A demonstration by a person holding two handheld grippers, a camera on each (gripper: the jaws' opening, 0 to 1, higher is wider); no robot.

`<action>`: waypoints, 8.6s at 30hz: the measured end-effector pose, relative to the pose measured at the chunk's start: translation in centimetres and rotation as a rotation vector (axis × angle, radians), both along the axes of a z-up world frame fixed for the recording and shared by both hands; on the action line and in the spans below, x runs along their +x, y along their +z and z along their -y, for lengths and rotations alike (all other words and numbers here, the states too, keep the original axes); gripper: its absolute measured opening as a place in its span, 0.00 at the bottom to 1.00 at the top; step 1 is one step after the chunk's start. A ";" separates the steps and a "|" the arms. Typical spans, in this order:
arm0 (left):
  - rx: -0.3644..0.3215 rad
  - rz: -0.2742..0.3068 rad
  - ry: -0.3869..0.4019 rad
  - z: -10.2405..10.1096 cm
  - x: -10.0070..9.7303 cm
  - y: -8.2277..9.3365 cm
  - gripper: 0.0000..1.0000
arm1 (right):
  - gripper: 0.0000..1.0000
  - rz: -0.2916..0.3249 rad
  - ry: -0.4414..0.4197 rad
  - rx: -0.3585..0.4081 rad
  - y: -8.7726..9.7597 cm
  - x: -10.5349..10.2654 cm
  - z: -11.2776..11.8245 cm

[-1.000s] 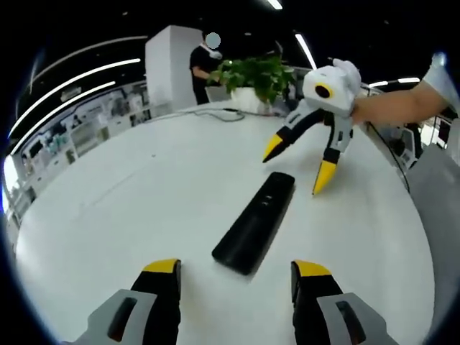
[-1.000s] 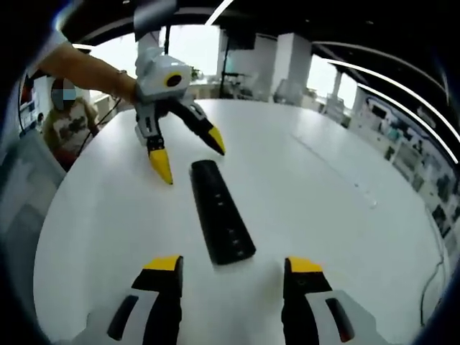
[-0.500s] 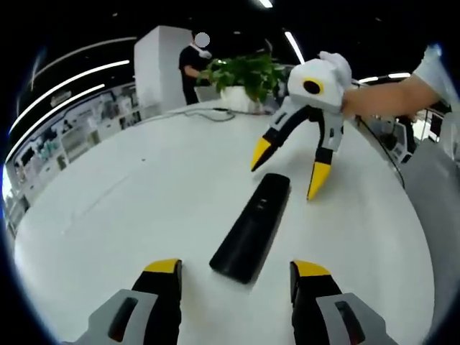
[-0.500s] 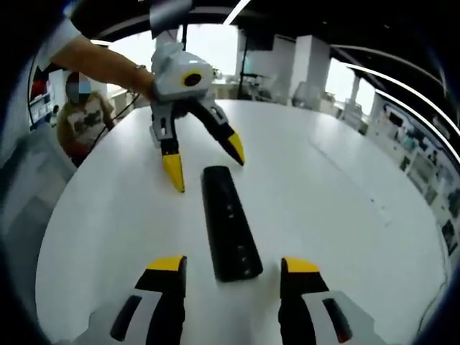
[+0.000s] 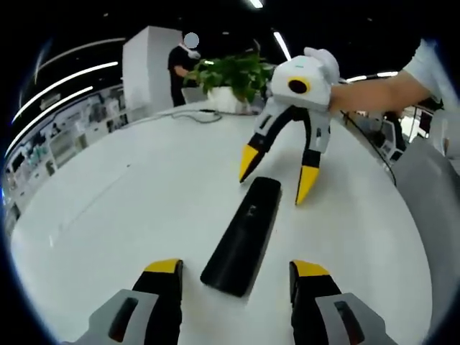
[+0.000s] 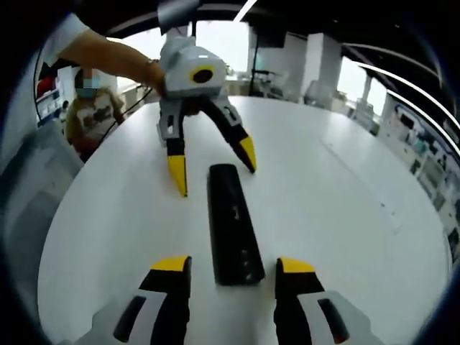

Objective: Press the specified remote control buttons in sequence, fully releasing each button before pressing the next.

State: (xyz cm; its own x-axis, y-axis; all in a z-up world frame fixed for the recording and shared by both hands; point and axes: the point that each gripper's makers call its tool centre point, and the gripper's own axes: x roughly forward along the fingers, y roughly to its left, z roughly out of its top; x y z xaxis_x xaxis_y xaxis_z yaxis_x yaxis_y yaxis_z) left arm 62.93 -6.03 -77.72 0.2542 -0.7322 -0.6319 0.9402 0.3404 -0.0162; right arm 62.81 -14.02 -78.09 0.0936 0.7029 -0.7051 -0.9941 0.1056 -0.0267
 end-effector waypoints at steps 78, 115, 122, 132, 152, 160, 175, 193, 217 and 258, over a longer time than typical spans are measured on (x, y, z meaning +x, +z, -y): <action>0.052 -0.005 -0.181 1.4 -0.1 -0.1 0.34 | 0.22 -0.009 0.141 -0.098 -0.3 -0.1 -1.8; 0.073 0.000 -0.236 0.8 -1.9 0.6 0.24 | 0.20 0.021 0.176 -0.136 -0.3 -0.5 -1.9; 0.089 -0.009 -0.231 0.8 -2.4 0.6 0.24 | 0.20 0.033 0.186 -0.147 0.2 -1.3 -1.7; 0.073 0.033 -0.240 1.3 -3.4 1.7 0.24 | 0.20 0.039 0.158 -0.141 1.2 -2.5 -1.2; 0.086 0.042 -0.237 1.5 -10.0 3.5 0.24 | 0.20 0.016 0.164 -0.148 2.7 -9.3 -1.1; 0.095 0.045 -0.236 1.9 -12.0 4.1 0.24 | 0.20 0.025 0.165 -0.152 3.4 -11.4 -0.8; 0.118 0.011 -0.263 3.0 -16.2 3.0 0.24 | 0.20 -0.011 0.163 -0.170 2.2 -16.0 0.3; 0.139 -0.039 -0.249 3.1 -18.5 1.4 0.24 | 0.20 -0.026 0.195 -0.204 0.6 -18.0 0.4; 0.161 -0.056 -0.238 2.4 -18.4 0.0 0.24 | 0.20 -0.023 0.224 -0.219 -0.2 -18.0 0.0; 0.190 -0.008 -0.272 2.8 -18.5 -0.3 0.24 | 0.20 -0.015 0.241 -0.250 -0.4 -18.1 0.2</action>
State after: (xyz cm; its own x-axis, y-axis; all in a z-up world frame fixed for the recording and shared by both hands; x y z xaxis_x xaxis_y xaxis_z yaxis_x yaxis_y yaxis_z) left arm 44.46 -8.79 -78.01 0.0599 -0.6417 -0.7646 0.9971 0.0745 0.0156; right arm 44.69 -14.26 -78.50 -0.0657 0.5091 -0.8582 -0.9901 -0.1401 -0.0073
